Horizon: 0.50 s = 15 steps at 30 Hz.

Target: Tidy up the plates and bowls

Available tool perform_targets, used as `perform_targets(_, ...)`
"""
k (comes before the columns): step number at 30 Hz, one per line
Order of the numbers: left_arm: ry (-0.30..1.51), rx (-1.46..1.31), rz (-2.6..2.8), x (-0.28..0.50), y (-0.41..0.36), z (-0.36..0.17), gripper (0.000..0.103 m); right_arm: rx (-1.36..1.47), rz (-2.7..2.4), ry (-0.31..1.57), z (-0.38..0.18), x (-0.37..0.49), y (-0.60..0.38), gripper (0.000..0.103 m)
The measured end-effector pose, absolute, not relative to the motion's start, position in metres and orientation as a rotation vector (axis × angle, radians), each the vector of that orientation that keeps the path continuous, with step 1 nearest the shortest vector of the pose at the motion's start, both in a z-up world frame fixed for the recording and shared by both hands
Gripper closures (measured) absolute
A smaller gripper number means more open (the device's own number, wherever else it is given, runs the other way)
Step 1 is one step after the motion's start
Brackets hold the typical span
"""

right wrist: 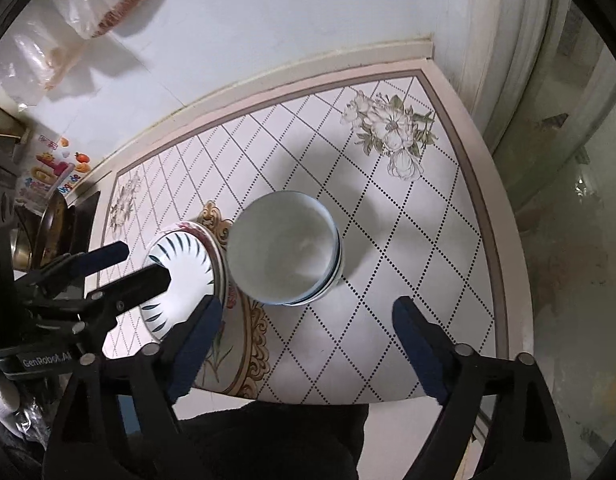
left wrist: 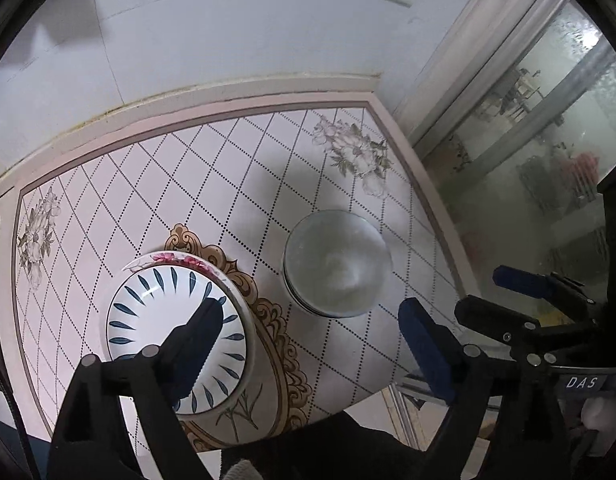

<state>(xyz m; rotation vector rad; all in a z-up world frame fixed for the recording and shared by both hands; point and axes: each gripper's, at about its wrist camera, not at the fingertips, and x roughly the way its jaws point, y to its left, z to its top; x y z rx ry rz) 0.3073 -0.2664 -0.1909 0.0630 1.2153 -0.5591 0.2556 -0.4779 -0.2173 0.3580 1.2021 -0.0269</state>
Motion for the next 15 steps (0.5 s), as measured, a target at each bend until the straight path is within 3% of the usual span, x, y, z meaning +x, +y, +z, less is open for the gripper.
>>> perform_targets(2, 1.184, 0.055, -0.569, 0.302, -0.264, -0.181, 0.012, 0.347, -0.025, 1.190, -0.209, 0.253, -0.476, 0.011)
perform_targets(5, 1.146, 0.043, -0.580, 0.295, -0.262, -0.169, 0.002, 0.339, -0.020, 1.158, -0.193, 0.246, -0.474, 0.009)
perform_targets(15, 1.138, 0.050, -0.555, 0.301, -0.265, -0.172, 0.001, 0.341, -0.023, 1.124, -0.179, 0.239, -0.482, 0.007)
